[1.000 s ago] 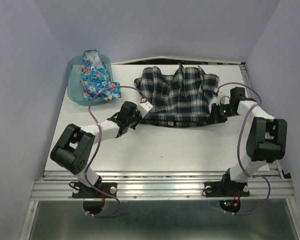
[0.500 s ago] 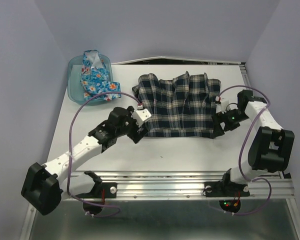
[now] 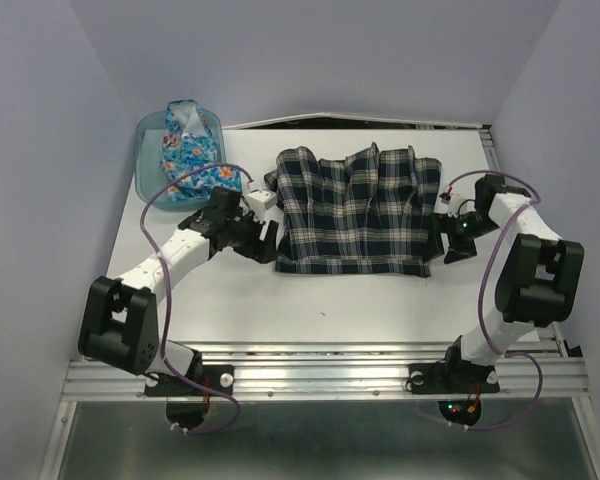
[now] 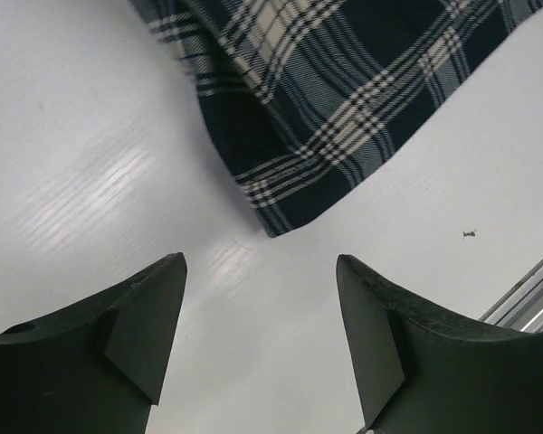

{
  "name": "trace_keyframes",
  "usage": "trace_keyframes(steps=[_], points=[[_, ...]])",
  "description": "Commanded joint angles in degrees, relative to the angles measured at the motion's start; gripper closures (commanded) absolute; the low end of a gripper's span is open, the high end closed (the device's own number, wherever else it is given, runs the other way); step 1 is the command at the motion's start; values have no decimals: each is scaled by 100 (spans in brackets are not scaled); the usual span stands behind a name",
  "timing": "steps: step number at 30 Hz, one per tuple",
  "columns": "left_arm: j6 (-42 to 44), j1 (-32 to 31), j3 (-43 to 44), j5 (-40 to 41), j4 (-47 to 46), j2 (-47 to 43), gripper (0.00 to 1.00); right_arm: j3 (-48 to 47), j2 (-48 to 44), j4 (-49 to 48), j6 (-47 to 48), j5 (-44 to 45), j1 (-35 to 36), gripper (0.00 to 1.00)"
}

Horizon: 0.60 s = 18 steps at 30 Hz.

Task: Fold and stack the skirts
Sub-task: Flatten the skirt out

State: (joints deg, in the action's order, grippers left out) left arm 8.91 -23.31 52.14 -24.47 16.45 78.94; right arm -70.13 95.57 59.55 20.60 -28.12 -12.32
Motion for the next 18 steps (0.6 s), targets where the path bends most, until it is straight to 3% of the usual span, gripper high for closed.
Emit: trace_keyframes(steps=[1,5,14,18], points=[[-767,345,-177,-831,-264,60,22,411,-91,-645,-609,-115,-69,22],[-1066,406,-318,-884,-589,358,22,649,76,-927,-741,-220,-69,30],[-1418,889,-591,-1042,-1275,1325,22,1088,480,-1551,-891,-185,-69,36],[-1532,916,-652,-1489,-1599,1545,23,1045,638,-1622,-926,-308,-69,41]])
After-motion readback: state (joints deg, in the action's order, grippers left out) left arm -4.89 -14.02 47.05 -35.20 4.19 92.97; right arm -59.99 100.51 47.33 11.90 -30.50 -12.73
